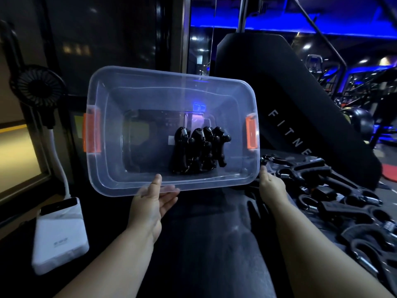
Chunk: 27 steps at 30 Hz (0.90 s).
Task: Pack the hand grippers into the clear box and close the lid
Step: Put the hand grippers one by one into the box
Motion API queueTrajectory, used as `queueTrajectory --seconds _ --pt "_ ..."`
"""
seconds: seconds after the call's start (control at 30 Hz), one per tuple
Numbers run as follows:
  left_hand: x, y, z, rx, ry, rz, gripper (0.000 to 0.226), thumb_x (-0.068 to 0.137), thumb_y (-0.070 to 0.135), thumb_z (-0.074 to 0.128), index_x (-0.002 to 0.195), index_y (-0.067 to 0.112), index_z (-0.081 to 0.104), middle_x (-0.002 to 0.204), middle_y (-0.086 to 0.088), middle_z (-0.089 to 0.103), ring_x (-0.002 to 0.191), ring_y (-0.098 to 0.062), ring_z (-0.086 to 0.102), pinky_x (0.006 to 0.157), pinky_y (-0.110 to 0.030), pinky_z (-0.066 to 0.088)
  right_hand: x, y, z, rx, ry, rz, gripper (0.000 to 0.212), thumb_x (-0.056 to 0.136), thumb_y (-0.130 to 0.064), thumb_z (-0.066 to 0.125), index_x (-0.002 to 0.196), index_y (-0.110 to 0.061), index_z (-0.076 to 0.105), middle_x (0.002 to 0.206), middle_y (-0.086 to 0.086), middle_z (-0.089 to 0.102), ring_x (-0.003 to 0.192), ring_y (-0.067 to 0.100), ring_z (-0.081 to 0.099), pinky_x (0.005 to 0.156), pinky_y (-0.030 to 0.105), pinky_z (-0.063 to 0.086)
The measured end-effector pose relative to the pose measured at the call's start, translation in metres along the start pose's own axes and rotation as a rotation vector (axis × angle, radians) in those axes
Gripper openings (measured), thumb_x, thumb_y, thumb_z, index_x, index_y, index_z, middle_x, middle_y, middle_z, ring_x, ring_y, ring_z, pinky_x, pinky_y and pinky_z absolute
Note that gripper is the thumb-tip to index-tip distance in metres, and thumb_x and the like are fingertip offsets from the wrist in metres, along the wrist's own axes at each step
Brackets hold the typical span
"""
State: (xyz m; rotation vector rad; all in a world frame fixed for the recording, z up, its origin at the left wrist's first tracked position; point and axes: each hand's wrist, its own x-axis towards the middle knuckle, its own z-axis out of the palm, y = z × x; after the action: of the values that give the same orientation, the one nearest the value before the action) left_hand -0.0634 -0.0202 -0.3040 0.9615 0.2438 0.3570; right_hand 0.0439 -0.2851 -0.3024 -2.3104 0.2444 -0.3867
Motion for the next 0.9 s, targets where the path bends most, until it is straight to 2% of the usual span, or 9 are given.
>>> queueTrajectory --seconds 0.1,0.27,0.33,0.47,0.6,0.63,0.7,0.73,0.9 --pt "0.000 0.000 0.000 -0.002 -0.002 0.006 0.019 0.093 0.031 0.058 0.097 0.013 0.054 0.066 -0.007 0.072 0.065 -0.019 0.071 0.069 -0.034 0.056 0.002 0.000 -0.005 0.107 0.027 0.037 0.046 0.104 -0.014 0.018 0.148 -0.006 0.024 0.147 0.014 0.042 0.139 0.026 0.033 0.114 0.035 0.017" --pt "0.000 -0.001 0.000 -0.004 -0.003 0.009 0.019 0.093 0.031 0.058 0.097 0.013 0.054 0.066 -0.007 0.072 0.064 -0.019 0.071 0.068 -0.034 0.055 0.006 0.001 -0.012 -0.002 -0.054 0.026 0.050 0.104 -0.024 0.008 0.154 -0.021 0.012 0.156 0.007 0.029 0.147 0.021 0.014 0.120 0.034 0.002" --pt "0.001 -0.001 -0.001 -0.005 -0.003 0.008 0.020 0.093 0.032 0.058 0.098 0.013 0.054 0.067 -0.007 0.072 0.065 -0.019 0.072 0.068 -0.033 0.055 0.002 0.000 -0.015 -0.146 -0.094 -0.010 0.049 0.105 -0.029 0.010 0.154 -0.019 0.015 0.156 0.008 0.028 0.146 0.024 0.013 0.118 0.031 0.003" --pt "0.001 -0.002 -0.001 -0.001 -0.006 0.007 0.020 0.093 0.032 0.058 0.099 0.013 0.054 0.067 -0.006 0.072 0.065 -0.019 0.072 0.067 -0.033 0.055 -0.001 0.001 -0.022 -0.296 -0.165 -0.068 0.063 0.101 -0.053 0.013 0.143 -0.017 0.044 0.150 0.014 0.036 0.144 0.028 0.019 0.116 0.034 0.011" --pt "0.001 -0.002 0.000 -0.004 -0.002 0.008 0.020 0.093 0.032 0.058 0.099 0.013 0.055 0.067 -0.007 0.072 0.065 -0.019 0.072 0.067 -0.033 0.055 0.002 0.005 -0.020 -0.346 -0.166 -0.092 0.066 0.098 -0.056 0.006 0.146 -0.025 0.038 0.149 0.013 0.039 0.141 0.029 0.025 0.115 0.036 0.015" --pt "0.001 -0.002 0.000 -0.002 -0.002 0.008 0.021 0.092 0.033 0.059 0.099 0.013 0.055 0.067 -0.007 0.072 0.065 -0.019 0.072 0.067 -0.033 0.056 0.001 0.005 -0.020 -0.363 -0.169 -0.085 0.075 0.093 -0.063 -0.001 0.147 -0.027 0.036 0.149 0.013 0.039 0.141 0.030 0.025 0.116 0.036 0.015" --pt "0.002 -0.002 -0.001 -0.001 -0.001 0.011 0.021 0.092 0.033 0.059 0.099 0.013 0.055 0.067 -0.007 0.072 0.065 -0.019 0.072 0.066 -0.033 0.056 0.002 0.010 -0.020 -0.429 -0.172 -0.104 0.113 0.066 -0.080 -0.025 0.148 -0.029 0.034 0.150 0.010 0.038 0.141 0.030 0.025 0.116 0.037 0.016" --pt "0.002 -0.002 -0.001 -0.001 -0.001 0.011 0.021 0.092 0.033 0.059 0.099 0.013 0.055 0.067 -0.007 0.072 0.065 -0.019 0.072 0.067 -0.033 0.056 0.003 0.013 -0.019 -0.461 -0.181 -0.101 0.124 0.056 -0.080 -0.032 0.147 -0.030 0.034 0.150 0.010 0.038 0.140 0.031 0.025 0.116 0.038 0.017" --pt "0.000 -0.002 -0.001 0.001 -0.001 0.013 0.020 0.092 0.033 0.058 0.096 0.014 0.055 0.067 -0.007 0.072 0.065 -0.019 0.071 0.067 -0.033 0.056 -0.010 0.015 -0.019 -0.486 -0.151 -0.089 0.090 0.074 -0.060 -0.011 0.146 -0.028 0.033 0.142 0.012 0.046 0.133 0.031 0.034 0.108 0.039 0.023"
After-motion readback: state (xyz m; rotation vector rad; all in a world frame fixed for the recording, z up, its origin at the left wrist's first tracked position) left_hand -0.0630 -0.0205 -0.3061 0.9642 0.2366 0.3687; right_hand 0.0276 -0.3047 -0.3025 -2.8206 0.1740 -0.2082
